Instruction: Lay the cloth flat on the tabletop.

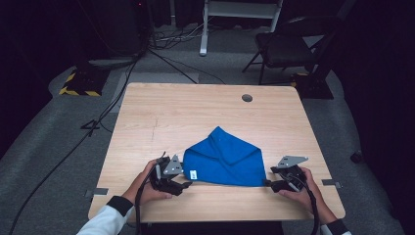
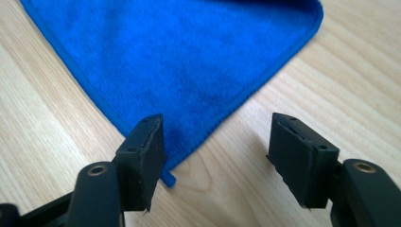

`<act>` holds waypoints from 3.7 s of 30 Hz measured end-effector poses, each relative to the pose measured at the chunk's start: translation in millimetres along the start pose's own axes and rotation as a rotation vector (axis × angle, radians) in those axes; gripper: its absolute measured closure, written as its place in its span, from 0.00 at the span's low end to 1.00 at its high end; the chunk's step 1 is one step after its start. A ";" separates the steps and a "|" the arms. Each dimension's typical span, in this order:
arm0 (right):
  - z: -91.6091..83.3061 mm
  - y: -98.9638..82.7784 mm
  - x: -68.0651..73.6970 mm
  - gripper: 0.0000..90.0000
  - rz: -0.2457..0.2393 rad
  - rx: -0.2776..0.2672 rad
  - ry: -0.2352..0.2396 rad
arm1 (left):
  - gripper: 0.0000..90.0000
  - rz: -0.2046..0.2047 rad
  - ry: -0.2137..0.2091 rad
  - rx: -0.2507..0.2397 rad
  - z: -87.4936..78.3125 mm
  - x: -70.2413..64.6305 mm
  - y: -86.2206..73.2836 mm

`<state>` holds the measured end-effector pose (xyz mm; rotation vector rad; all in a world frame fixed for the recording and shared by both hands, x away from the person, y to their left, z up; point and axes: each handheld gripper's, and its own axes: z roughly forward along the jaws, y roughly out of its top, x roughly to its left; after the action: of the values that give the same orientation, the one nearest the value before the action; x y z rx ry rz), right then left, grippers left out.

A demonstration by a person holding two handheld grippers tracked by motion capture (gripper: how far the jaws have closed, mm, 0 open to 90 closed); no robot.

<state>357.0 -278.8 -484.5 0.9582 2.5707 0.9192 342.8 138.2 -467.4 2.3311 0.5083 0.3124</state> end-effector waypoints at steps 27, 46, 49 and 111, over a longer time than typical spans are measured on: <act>-3.5 -9.8 2.3 0.41 0.009 0.004 0.017 | 0.92 0.043 -0.158 0.083 -8.5 -10.1 -26.6; 6.8 39.8 7.8 0.46 -0.115 -0.096 0.029 | 0.35 -0.043 -0.036 -0.027 10.5 15.8 19.9; 17.6 52.8 10.9 0.49 -0.148 -0.102 0.054 | 0.36 -0.019 -0.041 -0.014 24.4 19.0 31.9; 54.1 104.6 -37.2 0.99 -0.082 -0.177 -0.089 | 0.53 0.114 -0.061 0.068 124.4 29.7 113.8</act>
<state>460.5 -216.4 -459.1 0.8190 2.3895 1.0363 444.8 0.8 -474.3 2.4323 0.3625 0.2805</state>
